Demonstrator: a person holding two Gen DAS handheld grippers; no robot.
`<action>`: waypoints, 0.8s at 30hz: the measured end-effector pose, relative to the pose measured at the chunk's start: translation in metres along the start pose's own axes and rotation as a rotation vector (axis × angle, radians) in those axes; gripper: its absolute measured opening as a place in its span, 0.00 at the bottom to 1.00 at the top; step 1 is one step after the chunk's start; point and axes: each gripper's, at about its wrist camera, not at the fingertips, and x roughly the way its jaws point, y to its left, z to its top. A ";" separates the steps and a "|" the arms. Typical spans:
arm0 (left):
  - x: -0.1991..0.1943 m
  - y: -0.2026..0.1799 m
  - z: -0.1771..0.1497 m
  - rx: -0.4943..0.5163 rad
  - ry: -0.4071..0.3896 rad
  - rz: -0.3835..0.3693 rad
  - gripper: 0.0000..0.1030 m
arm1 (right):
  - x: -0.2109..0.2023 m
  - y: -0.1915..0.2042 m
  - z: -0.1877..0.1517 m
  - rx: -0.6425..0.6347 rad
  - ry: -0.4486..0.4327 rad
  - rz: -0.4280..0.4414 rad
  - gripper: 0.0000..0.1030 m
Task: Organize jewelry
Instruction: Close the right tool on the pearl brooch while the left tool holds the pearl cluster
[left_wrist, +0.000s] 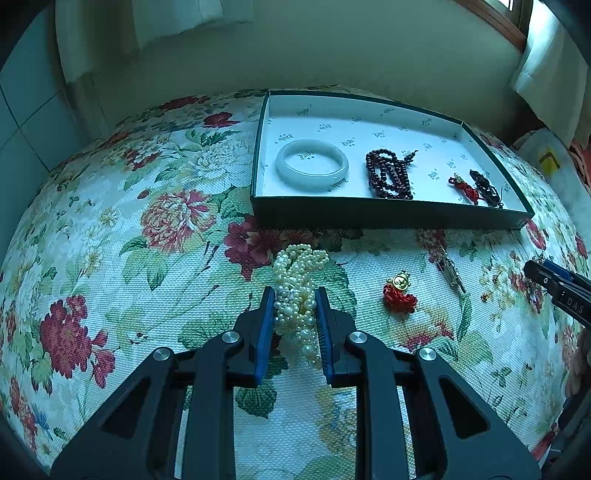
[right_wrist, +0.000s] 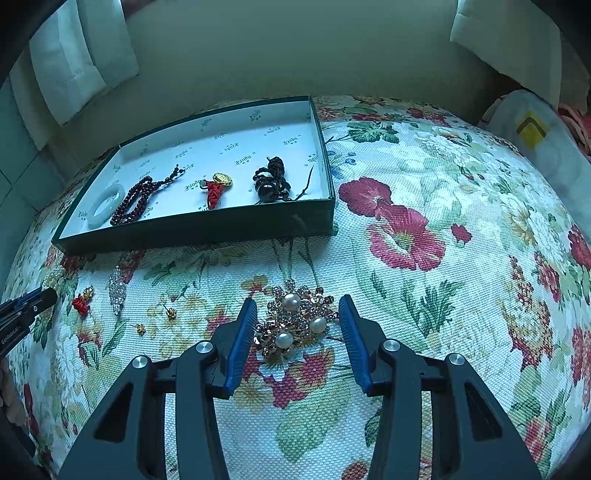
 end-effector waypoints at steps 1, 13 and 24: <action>0.000 0.000 0.000 0.000 0.000 0.000 0.21 | 0.000 0.000 0.000 0.000 0.000 0.000 0.45; 0.000 0.000 0.000 0.000 -0.001 -0.002 0.21 | -0.005 -0.001 0.000 0.008 -0.009 0.007 0.28; -0.001 -0.001 0.001 -0.003 0.000 -0.005 0.21 | -0.005 0.000 -0.008 0.016 0.009 -0.015 0.30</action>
